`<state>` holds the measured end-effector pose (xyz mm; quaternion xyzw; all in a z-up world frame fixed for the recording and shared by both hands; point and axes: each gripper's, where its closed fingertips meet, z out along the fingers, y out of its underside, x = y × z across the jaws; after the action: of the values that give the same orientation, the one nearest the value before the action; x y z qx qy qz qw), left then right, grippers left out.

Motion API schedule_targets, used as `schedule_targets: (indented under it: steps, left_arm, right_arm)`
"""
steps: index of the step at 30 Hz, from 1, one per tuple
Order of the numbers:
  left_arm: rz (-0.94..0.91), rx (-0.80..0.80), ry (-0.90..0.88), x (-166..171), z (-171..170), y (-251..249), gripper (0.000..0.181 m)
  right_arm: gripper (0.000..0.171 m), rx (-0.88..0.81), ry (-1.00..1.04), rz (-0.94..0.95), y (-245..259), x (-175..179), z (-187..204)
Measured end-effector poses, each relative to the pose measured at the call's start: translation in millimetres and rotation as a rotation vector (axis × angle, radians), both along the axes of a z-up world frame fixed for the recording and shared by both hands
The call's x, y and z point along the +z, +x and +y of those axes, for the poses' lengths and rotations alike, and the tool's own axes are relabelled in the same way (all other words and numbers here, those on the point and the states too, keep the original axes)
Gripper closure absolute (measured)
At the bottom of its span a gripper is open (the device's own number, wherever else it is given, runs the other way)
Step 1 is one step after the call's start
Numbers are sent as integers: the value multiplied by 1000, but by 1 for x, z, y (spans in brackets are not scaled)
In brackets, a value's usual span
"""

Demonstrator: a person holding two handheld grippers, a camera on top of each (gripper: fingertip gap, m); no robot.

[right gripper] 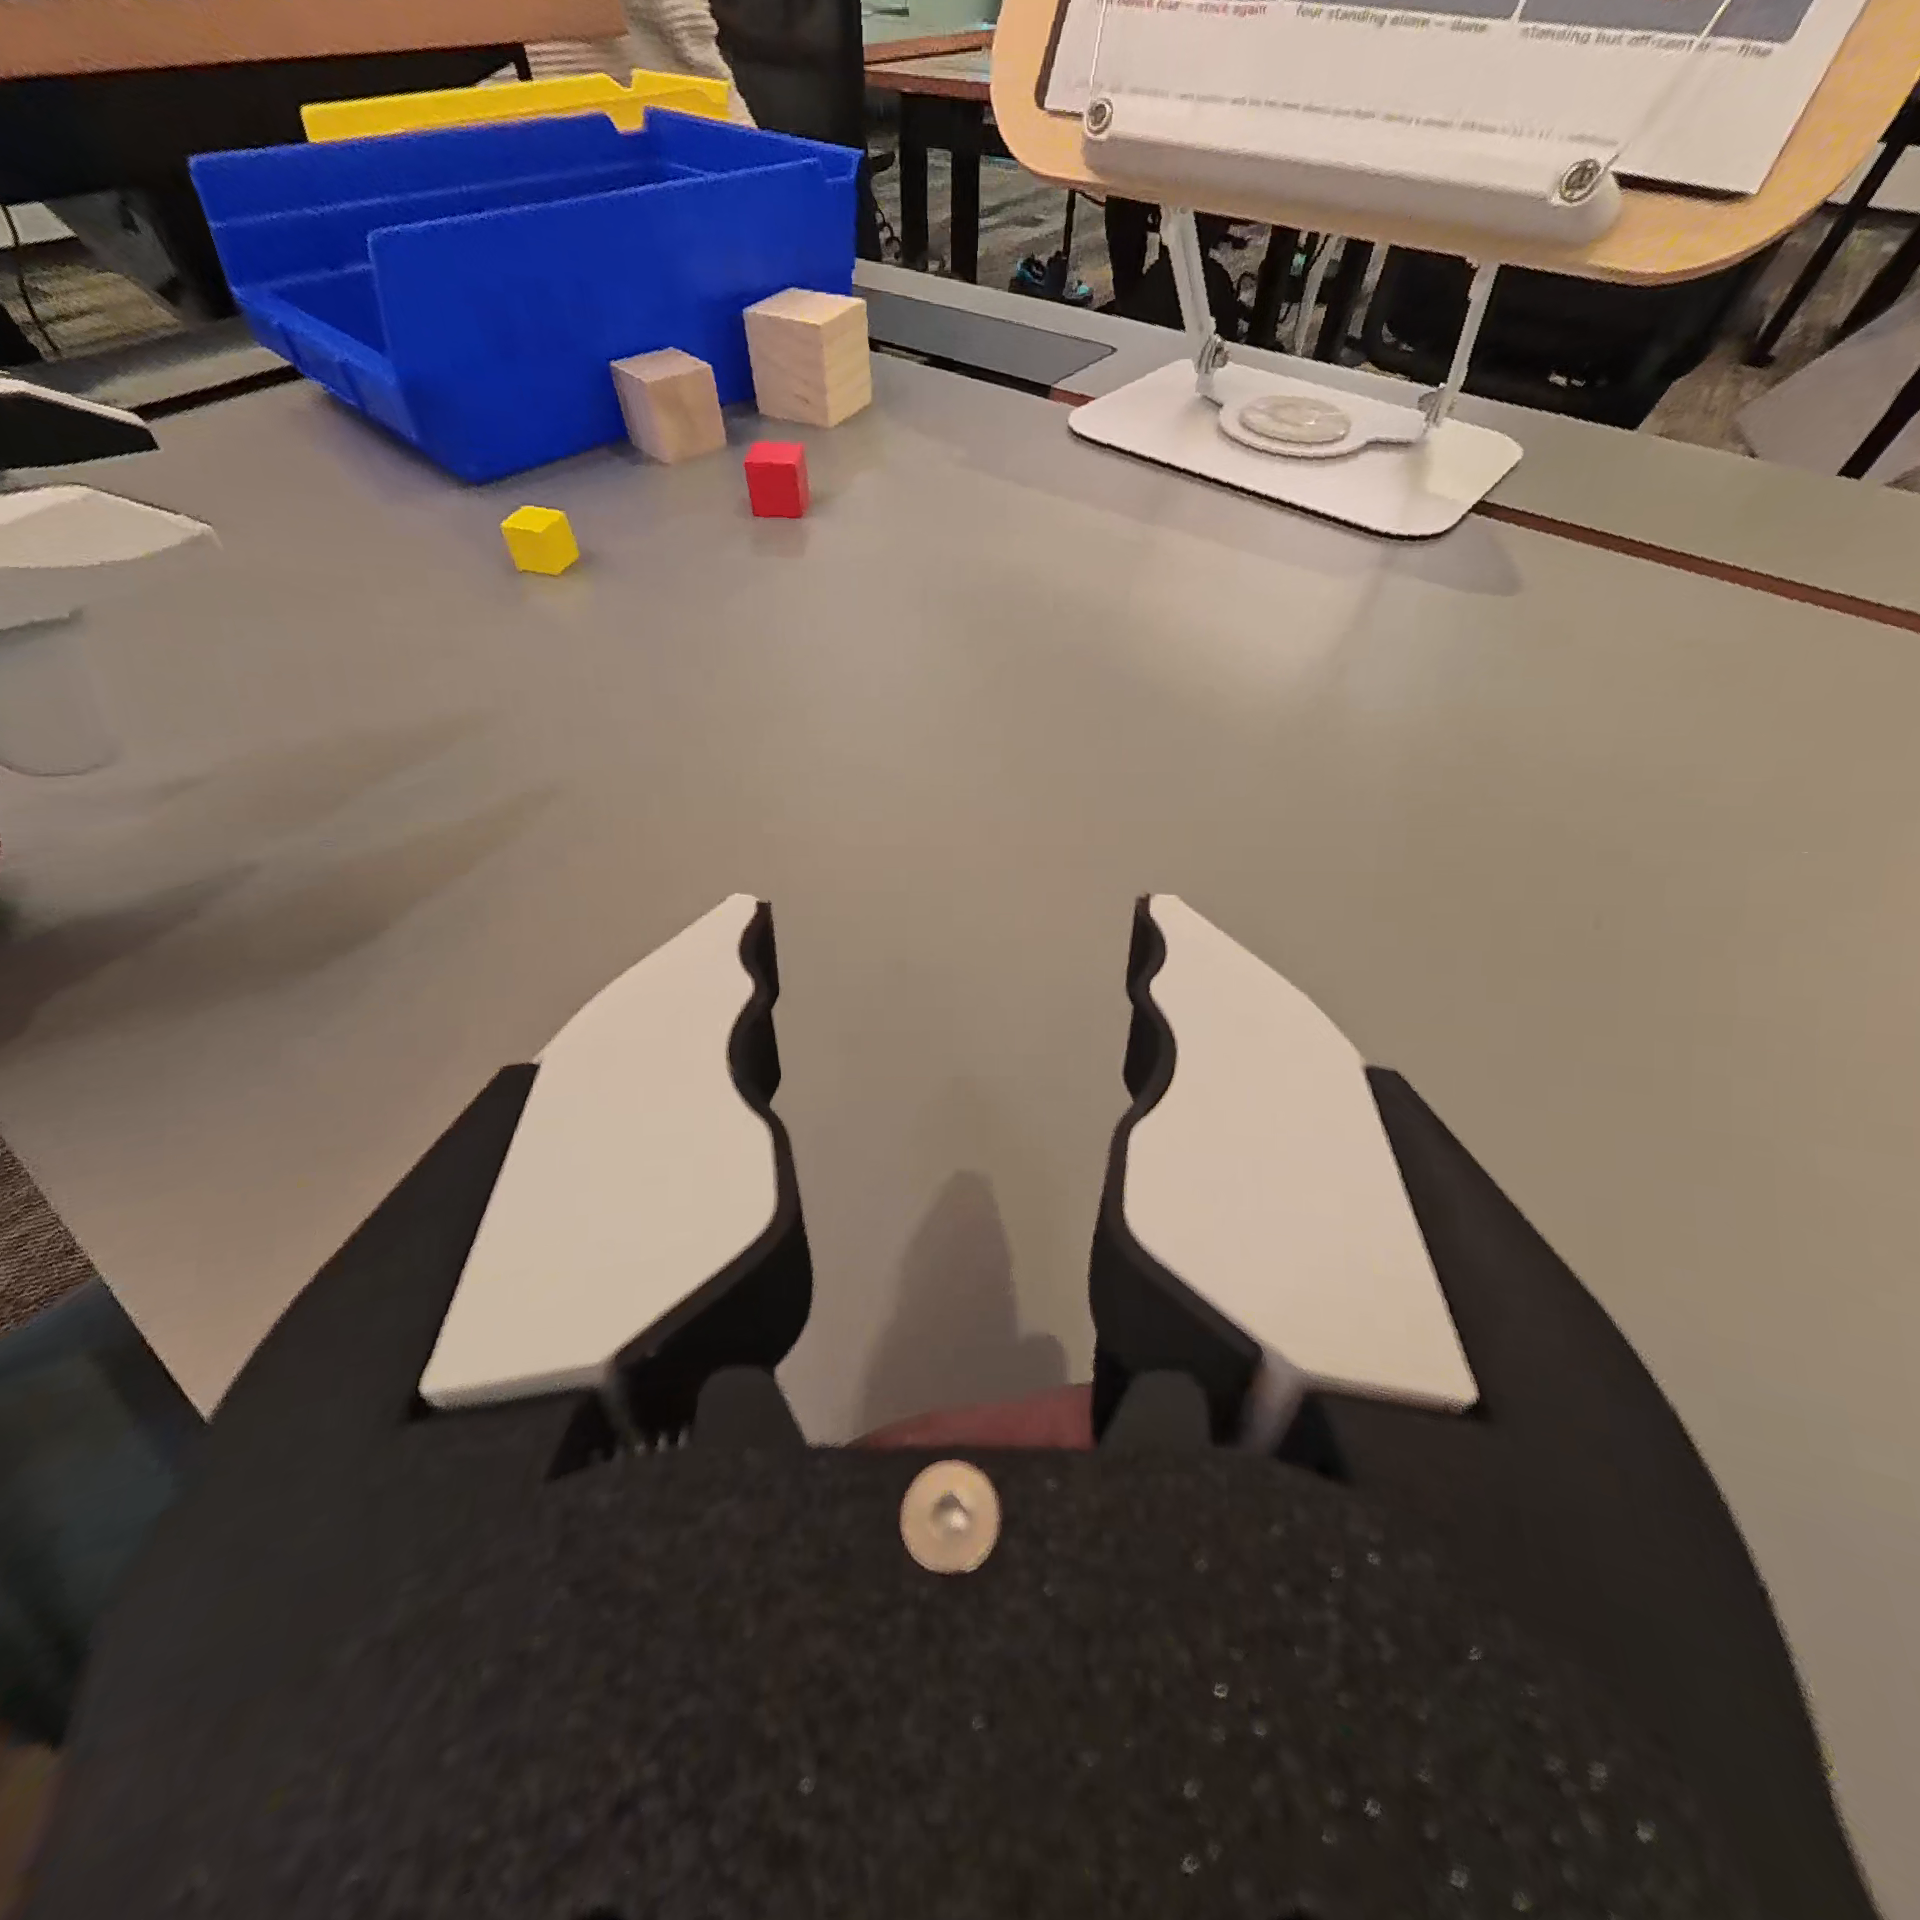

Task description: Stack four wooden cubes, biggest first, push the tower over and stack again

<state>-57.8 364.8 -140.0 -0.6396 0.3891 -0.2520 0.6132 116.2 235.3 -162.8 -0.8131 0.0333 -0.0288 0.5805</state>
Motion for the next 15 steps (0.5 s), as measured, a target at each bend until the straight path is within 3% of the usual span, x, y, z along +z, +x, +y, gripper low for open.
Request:
schedule_targets:
  steps: [15]
  left_arm:
    - [22,-14,4,-3,-2,3,134]
  right_arm:
    - [108,-7,-16,1,4,1,-3]
